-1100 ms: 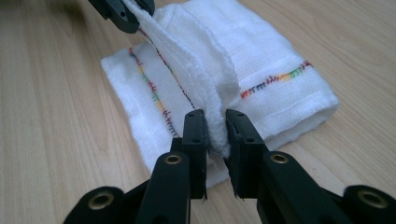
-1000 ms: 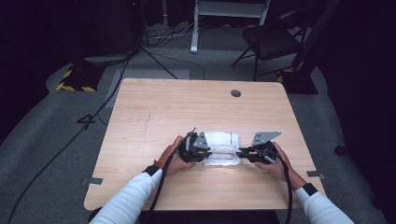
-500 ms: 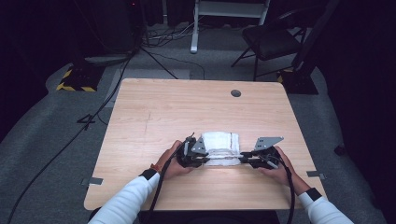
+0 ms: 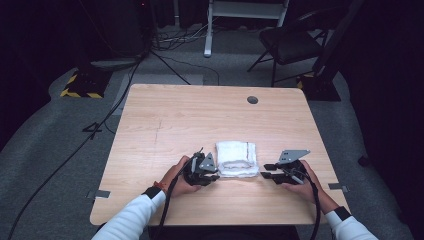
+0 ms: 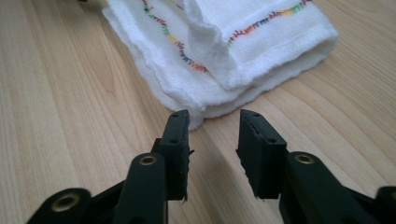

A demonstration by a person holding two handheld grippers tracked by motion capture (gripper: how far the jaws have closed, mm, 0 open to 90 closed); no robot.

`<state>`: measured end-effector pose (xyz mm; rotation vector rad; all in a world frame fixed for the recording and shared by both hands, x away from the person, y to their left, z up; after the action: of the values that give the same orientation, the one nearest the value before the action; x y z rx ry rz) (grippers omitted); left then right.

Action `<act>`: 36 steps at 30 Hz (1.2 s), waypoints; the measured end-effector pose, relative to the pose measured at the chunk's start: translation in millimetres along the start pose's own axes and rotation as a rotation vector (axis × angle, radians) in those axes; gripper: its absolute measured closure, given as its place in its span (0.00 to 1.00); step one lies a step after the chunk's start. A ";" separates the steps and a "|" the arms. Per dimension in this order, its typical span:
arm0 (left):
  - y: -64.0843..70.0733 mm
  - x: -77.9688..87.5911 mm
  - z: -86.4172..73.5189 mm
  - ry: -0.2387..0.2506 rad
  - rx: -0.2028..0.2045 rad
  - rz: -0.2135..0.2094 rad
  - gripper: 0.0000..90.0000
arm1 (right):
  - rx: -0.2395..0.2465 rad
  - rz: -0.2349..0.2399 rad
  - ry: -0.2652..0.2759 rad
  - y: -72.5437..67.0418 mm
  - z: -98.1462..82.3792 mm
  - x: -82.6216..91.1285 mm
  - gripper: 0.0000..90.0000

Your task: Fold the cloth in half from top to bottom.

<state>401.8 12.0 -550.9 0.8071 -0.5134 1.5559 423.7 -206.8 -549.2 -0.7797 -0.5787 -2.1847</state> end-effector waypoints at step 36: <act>-40.8 -16.0 30.6 0.014 0.061 0.115 0.30 | 0.019 -0.055 -0.017 5.3 39.1 -37.1 0.41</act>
<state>448.0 -14.7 -547.9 0.8244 -0.5115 1.6887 461.7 -168.3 -545.7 -0.7816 -0.6360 -2.2209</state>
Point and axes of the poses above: each handheld gripper's, and its own axes: x roughly backward along the jaws, z roughly out of its top, y roughly to its right, the point moved 10 cm from there along -x, roughly forward along the jaws, and after that the axes turned 14 degrees about -z, right-handed, at the moved point
